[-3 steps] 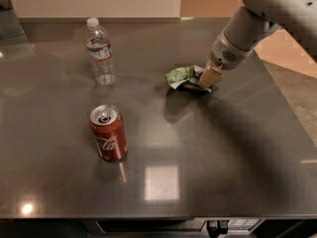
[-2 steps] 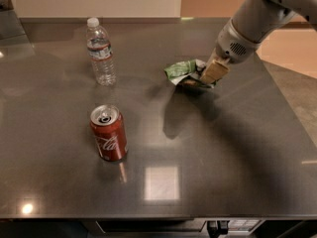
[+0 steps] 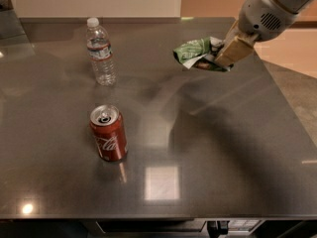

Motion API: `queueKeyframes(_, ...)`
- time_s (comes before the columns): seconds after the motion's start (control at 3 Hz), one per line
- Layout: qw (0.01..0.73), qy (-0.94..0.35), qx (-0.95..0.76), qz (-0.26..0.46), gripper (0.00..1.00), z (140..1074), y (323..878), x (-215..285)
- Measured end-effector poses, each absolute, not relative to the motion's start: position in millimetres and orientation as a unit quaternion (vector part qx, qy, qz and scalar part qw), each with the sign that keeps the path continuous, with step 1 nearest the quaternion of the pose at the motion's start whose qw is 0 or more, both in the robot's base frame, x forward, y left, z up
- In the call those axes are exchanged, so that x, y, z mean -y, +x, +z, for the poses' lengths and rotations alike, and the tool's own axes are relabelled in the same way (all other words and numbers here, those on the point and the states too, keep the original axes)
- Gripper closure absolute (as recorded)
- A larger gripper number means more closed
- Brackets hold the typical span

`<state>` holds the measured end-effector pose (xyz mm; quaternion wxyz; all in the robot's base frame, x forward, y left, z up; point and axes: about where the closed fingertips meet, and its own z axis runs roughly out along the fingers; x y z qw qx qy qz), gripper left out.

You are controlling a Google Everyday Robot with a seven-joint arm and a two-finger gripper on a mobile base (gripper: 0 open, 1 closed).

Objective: Pick green jalapeno chip bag

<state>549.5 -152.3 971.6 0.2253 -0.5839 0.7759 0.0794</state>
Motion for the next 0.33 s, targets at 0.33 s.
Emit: queueKeyframes(0.33,0.225,-0.584,-0.776,0.079,1.00,971.6,549.6,152.3)
